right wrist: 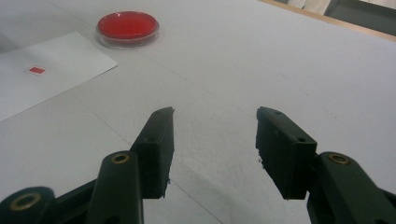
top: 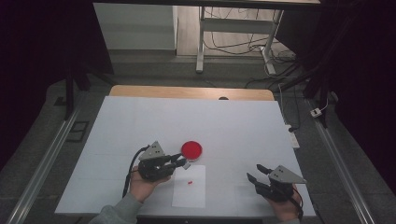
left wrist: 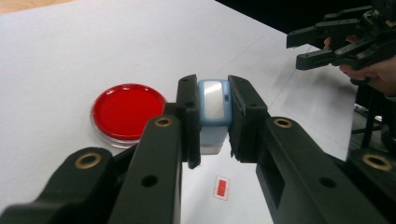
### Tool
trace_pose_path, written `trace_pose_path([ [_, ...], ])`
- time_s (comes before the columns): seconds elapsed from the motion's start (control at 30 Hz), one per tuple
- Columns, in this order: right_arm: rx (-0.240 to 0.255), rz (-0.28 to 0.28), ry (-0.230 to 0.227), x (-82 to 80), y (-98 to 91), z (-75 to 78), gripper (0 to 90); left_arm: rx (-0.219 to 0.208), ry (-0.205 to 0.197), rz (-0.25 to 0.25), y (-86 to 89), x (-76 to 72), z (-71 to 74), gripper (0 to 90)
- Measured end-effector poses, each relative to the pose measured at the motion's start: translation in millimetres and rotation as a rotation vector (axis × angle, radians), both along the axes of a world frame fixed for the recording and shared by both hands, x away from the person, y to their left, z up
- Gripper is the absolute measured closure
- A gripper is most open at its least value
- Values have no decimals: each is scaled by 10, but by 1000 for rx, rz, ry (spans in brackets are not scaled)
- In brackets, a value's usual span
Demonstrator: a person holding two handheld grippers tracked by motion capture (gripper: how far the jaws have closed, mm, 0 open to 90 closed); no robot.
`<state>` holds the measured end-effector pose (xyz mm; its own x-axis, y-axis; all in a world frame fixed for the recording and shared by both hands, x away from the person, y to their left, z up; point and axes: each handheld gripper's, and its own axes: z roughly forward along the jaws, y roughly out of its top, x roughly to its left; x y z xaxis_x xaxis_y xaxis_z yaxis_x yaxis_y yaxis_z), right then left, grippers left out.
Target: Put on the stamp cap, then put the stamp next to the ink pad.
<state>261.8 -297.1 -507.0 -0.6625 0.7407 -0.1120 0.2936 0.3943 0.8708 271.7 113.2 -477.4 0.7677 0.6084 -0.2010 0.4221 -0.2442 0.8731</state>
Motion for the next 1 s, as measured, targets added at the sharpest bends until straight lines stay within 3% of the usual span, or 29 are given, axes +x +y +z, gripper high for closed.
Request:
trace_pose_path([
  [0.23,-10,11,-10,14,24,3,465,7,-6,3,29,20,7,757],
  [0.57,-11,2,-10,31,12,7,465,23,-45,3,53,91,42,757],
  [1.0,-13,-11,-13,40,-2,10,465,34,-32,38,167,216,12,757],
])
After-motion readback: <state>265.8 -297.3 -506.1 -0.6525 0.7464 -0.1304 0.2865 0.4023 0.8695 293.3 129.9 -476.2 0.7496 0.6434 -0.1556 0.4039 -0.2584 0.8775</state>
